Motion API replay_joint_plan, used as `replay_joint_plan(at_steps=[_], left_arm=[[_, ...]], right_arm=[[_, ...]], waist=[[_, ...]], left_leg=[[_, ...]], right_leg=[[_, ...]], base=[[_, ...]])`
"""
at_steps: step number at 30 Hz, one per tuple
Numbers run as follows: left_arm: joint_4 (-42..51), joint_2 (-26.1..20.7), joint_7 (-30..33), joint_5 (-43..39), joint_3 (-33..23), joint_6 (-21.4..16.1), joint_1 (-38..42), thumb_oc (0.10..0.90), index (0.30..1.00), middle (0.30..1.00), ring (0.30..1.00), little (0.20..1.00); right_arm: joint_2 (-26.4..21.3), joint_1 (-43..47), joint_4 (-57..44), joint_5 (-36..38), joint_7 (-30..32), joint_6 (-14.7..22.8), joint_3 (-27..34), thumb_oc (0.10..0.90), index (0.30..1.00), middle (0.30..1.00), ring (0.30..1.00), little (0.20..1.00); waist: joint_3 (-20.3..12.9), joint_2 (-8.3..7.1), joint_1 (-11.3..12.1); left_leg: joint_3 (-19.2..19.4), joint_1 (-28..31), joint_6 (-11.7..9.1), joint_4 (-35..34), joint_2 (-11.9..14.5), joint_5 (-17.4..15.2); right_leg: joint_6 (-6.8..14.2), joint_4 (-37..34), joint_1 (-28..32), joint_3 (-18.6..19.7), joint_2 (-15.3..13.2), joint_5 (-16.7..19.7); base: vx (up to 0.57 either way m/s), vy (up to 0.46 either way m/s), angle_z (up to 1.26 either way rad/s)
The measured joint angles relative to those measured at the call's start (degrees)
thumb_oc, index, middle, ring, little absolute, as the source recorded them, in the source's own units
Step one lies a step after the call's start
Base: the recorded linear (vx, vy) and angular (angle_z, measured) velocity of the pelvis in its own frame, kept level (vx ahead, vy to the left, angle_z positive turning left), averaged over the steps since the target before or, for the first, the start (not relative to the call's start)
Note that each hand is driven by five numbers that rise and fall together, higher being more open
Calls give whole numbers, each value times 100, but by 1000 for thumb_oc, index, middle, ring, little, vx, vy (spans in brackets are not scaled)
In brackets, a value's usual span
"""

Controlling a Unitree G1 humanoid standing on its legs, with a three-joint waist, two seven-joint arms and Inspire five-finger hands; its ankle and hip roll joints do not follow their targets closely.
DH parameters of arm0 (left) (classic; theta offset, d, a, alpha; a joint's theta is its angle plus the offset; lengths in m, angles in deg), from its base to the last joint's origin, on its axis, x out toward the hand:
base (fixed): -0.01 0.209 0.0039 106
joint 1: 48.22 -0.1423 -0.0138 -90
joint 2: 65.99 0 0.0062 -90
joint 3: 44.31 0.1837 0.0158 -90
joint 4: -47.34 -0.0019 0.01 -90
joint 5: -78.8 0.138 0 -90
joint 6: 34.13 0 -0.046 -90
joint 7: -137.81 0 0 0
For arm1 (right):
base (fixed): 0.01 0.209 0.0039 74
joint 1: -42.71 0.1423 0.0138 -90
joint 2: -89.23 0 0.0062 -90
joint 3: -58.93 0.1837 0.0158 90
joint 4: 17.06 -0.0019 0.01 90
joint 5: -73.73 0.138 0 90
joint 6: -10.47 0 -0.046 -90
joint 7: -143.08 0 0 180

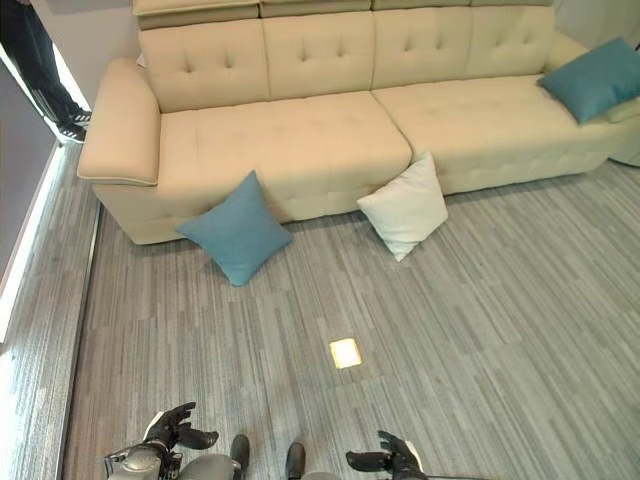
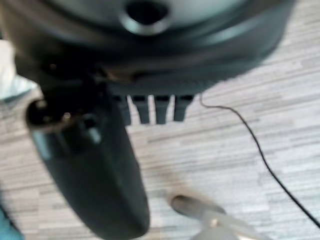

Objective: Pick up all the scattered cushions and arrange them neatly on the sofa.

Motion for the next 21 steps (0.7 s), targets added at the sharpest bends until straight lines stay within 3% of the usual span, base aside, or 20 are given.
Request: replay_joint_plan(at_steps=[4, 6, 7, 11, 13, 16, 17, 21], left_arm=[[11, 25, 8, -7, -19, 1, 34, 800, 900, 900, 900, 900], [-2, 80, 20, 0, -10, 1, -97, 800, 900, 900, 900, 900], [-46, 84, 29, 3, -30, 2, -100, 800, 900, 900, 900, 900], [-31, 29, 132, 59, -24, -1, -146, 800, 900, 900, 900, 900], [-45, -33, 154, 63, -21, 3, -164, 800, 900, 900, 900, 900], [-133, -134, 190, 78, -16, 4, -183, 800, 900, 900, 900, 900], [-135, -152, 217, 81, -15, 4, -179, 800, 900, 900, 900, 900], [-192, -217, 230, 98, -22, 6, -186, 800, 900, 900, 900, 900]], right_arm=[[4, -33, 14, -6, 0, -31, -31, 800, 900, 900, 900, 900], [-21, -88, 8, -11, -1, -24, -30, 800, 900, 900, 900, 900], [26, -106, 31, -41, 22, -35, -28, 800, 900, 900, 900, 900], [146, -87, 4, -240, 32, -28, -34, 800, 900, 900, 900, 900], [156, 19, -8, -244, 52, -16, -33, 800, 900, 900, 900, 900], [187, 162, -27, -252, 108, -18, -48, 800, 900, 900, 900, 900], [190, 162, -29, -259, 106, -21, -75, 800, 900, 900, 900, 900], [210, 172, -67, -339, 103, -15, -153, 800, 900, 900, 900, 900]], waist=[[14, 73, 46], [-60, 308, 51], [-66, 284, 67], [-137, 222, 137], [-138, 234, 153], [-156, 208, 157], [-162, 214, 164], [-190, 151, 173]], left_leg=[[-25, 25, -36, -676, 80, 34], [-45, 180, -27, -886, 175, 257], [-42, 295, 131, -945, 109, 237], [60, 601, 436, -1165, -214, 110], [96, 751, 527, -1250, -244, 70], [-48, 1050, 700, -1260, -255, -70], [-104, 1084, 799, -1278, -260, -182], [-337, 1225, 801, -1329, -257, -177]], right_leg=[[67, 3, -4, 9, 0, -44], [285, 47, 106, 24, 95, -122], [425, 131, 150, 46, 32, -213], [824, 1338, -257, 162, -369, -827], [1136, 2483, -710, 157, -506, -1087], [1277, 3857, -1208, 154, -625, -1193], [1267, 3933, -1272, 136, -621, -1197], [1172, 3325, -1579, 46, -533, -1163]], base=[[167, 159, 8], [249, 265, -22], [142, 203, -11], [109, 205, -8], [83, 166, -6], [169, 105, 21], [201, 48, 35], [227, -21, 30]])
